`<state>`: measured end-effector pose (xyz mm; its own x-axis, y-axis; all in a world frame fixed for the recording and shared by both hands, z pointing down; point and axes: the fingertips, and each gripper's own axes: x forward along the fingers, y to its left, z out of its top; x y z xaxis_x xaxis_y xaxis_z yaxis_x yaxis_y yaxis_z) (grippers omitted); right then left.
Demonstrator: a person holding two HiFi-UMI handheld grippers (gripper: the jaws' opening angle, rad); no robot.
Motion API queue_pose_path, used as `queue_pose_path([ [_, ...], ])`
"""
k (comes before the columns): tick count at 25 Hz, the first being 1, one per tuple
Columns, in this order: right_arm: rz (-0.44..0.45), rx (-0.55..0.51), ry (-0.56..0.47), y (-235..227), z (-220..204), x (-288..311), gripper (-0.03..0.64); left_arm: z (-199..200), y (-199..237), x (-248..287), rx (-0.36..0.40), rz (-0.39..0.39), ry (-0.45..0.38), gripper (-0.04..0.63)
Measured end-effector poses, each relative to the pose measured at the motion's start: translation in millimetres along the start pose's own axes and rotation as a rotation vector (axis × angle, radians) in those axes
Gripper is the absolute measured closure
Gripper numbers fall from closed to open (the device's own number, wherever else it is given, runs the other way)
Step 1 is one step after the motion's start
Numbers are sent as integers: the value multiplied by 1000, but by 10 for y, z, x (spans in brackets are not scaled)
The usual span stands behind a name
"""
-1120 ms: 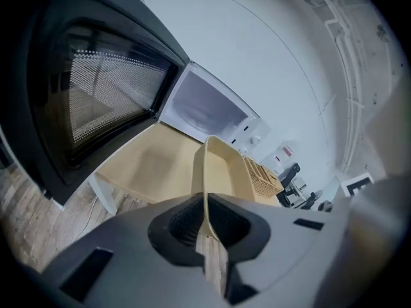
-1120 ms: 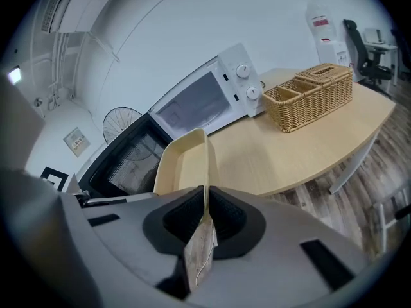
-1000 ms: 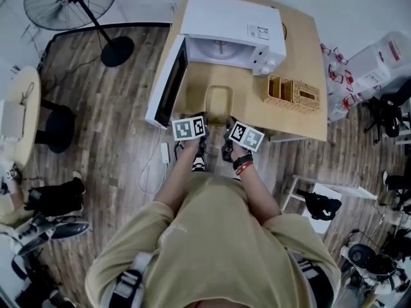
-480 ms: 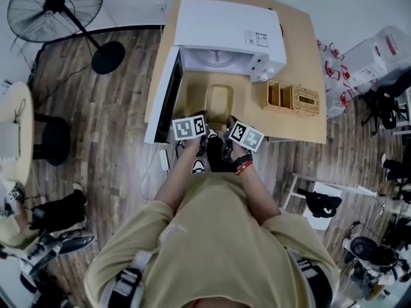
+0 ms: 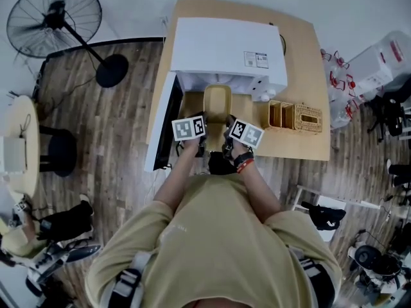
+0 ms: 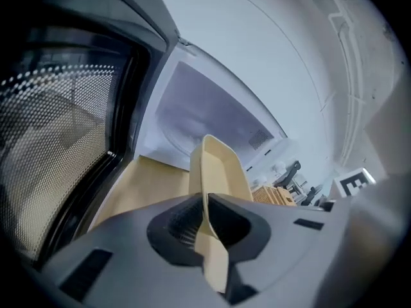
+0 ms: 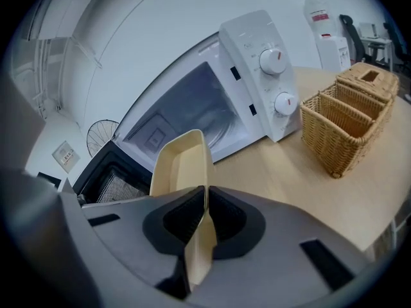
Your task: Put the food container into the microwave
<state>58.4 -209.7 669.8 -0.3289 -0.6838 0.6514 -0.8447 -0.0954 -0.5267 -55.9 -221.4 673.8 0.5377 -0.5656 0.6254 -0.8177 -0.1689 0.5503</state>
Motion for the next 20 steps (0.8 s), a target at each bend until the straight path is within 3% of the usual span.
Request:
queue_pose_path([
  [20,41,-15,37,7,477,527,572,486,155,442,-38,51,-37,560],
])
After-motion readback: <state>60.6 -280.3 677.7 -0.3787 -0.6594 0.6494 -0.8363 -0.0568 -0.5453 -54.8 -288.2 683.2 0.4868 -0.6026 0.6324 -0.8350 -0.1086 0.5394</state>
